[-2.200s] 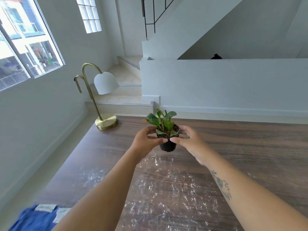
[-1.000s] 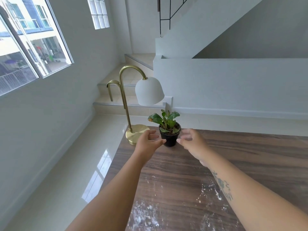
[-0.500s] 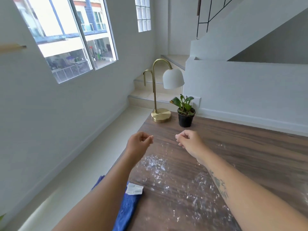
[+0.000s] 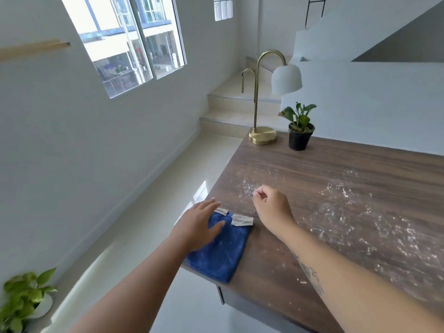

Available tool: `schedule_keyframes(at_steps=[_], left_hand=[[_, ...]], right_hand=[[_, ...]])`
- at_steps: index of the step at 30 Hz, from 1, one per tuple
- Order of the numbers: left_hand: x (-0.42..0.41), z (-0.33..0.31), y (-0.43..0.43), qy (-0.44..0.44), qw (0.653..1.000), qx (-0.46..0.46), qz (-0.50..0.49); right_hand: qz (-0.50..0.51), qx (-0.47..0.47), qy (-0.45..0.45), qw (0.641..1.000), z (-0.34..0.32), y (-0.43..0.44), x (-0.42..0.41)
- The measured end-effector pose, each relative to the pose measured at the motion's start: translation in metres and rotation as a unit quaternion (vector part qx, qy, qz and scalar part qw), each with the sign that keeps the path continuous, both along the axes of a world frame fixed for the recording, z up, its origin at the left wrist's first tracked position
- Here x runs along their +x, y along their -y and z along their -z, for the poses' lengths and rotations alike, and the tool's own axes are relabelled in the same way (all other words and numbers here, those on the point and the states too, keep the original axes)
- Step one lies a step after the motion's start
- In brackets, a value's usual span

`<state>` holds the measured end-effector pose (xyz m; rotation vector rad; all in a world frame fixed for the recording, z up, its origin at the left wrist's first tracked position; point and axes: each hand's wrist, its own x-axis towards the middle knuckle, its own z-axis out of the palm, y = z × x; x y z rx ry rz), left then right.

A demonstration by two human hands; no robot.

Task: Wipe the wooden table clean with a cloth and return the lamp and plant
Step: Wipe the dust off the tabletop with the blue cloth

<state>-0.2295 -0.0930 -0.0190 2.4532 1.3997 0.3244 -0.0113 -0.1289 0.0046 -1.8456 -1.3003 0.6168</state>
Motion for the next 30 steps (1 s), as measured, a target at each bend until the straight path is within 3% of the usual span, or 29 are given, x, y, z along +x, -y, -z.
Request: schedule_keyframes(at_steps=[5,14,26,30], left_hand=[[-0.021,0.019,0.006,-0.065,0.994,0.023,0.085],[-0.012,0.039,0.009,-0.105,0.987,0.068,0.097],[0.047,0.039,0.045,-0.098,0.983,0.069,0.140],[0.054,0.036,0.053,-0.060,0.988,0.050,0.137]], right_hand=[[0.036,0.000,0.123,0.992,0.022,0.029,-0.043],[-0.010,-0.107,0.282,0.953,0.055,0.065,-0.061],[0.031,-0.161,0.361,0.918,0.048,0.107,-0.014],[0.016,-0.162,0.340,0.926,0.041,0.114,-0.003]])
